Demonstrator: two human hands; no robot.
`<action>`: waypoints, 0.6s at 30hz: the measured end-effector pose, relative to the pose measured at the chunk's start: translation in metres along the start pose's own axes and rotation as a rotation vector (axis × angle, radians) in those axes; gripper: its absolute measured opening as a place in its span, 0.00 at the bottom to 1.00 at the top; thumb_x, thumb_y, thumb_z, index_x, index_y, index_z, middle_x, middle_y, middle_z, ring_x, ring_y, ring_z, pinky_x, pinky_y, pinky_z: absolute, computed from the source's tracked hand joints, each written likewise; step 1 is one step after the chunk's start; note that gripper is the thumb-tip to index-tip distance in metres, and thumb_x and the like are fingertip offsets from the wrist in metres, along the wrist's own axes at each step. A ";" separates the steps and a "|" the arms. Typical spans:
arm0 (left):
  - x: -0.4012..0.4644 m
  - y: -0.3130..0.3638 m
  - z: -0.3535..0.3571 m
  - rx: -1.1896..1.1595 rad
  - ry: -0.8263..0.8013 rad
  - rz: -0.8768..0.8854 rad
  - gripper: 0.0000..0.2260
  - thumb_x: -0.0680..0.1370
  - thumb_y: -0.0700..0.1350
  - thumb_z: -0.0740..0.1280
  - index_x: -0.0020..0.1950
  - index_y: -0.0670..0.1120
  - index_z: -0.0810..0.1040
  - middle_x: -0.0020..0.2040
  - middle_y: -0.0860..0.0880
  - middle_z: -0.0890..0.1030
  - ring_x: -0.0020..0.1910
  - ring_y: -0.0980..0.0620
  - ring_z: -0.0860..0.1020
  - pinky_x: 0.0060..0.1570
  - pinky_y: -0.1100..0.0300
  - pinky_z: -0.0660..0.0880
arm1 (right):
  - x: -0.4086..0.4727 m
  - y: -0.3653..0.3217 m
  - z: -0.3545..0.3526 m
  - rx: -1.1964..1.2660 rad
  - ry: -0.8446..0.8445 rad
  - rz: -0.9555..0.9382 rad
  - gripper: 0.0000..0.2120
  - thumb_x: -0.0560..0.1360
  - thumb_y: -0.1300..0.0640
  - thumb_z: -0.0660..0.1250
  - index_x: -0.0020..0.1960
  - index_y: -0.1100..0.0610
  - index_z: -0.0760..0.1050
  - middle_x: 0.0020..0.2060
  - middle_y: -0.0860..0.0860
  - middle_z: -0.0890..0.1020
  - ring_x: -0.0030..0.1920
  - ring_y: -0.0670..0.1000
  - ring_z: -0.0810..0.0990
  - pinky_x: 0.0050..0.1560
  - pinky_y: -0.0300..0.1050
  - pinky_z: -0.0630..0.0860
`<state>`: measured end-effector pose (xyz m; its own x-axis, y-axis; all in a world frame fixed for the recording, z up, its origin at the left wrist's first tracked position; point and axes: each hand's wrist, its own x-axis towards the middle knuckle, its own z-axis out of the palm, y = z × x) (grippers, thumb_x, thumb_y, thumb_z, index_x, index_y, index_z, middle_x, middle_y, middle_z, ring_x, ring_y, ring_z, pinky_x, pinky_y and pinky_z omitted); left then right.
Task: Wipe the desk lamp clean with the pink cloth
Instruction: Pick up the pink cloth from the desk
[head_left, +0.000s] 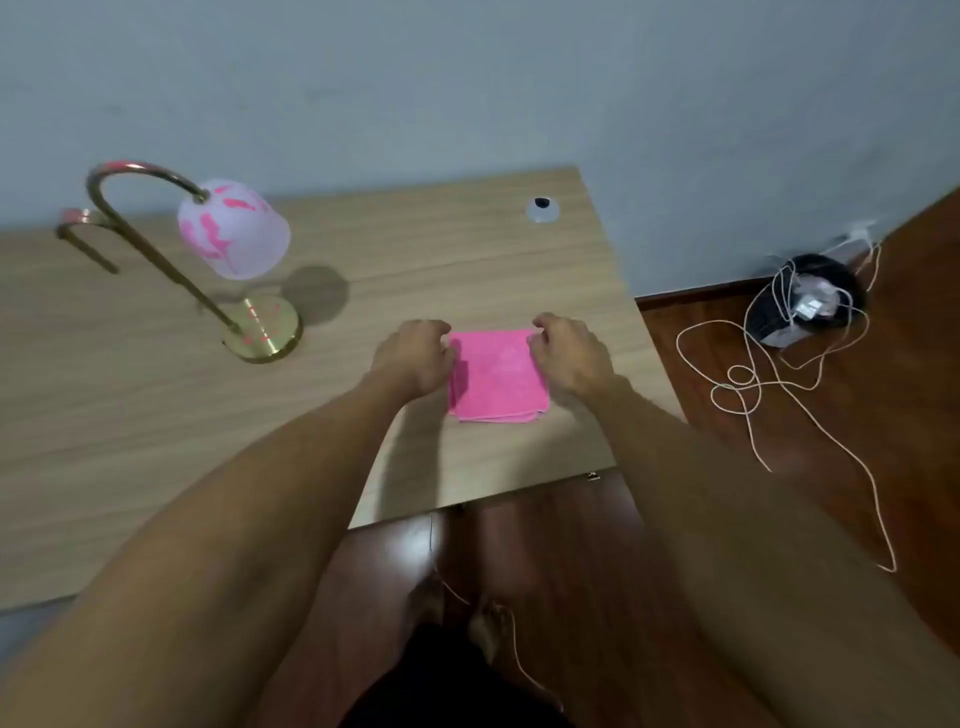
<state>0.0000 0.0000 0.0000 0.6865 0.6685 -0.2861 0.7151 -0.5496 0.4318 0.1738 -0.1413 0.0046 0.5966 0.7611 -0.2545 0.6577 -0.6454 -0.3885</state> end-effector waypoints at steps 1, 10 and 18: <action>0.005 -0.001 0.003 -0.008 -0.004 -0.007 0.20 0.81 0.51 0.60 0.71 0.46 0.77 0.63 0.42 0.83 0.65 0.39 0.79 0.62 0.45 0.78 | 0.004 0.001 0.005 0.017 -0.006 0.014 0.18 0.83 0.52 0.59 0.70 0.56 0.74 0.64 0.59 0.81 0.64 0.63 0.79 0.61 0.57 0.76; 0.039 -0.010 0.043 -0.162 -0.051 -0.168 0.12 0.77 0.50 0.68 0.56 0.45 0.79 0.54 0.41 0.84 0.54 0.38 0.81 0.55 0.45 0.80 | 0.040 0.021 0.057 0.162 -0.055 0.069 0.24 0.80 0.62 0.62 0.76 0.65 0.67 0.68 0.65 0.73 0.69 0.63 0.72 0.71 0.54 0.69; 0.062 -0.018 0.069 -0.348 0.000 -0.329 0.17 0.74 0.49 0.77 0.58 0.49 0.76 0.52 0.47 0.84 0.50 0.43 0.82 0.55 0.46 0.80 | 0.079 0.041 0.092 0.350 0.054 0.220 0.10 0.76 0.62 0.66 0.57 0.58 0.79 0.53 0.62 0.82 0.54 0.62 0.81 0.59 0.54 0.78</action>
<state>0.0388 0.0165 -0.0845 0.4309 0.7792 -0.4553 0.8080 -0.1084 0.5791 0.2054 -0.1012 -0.1129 0.7346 0.5972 -0.3220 0.3217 -0.7244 -0.6097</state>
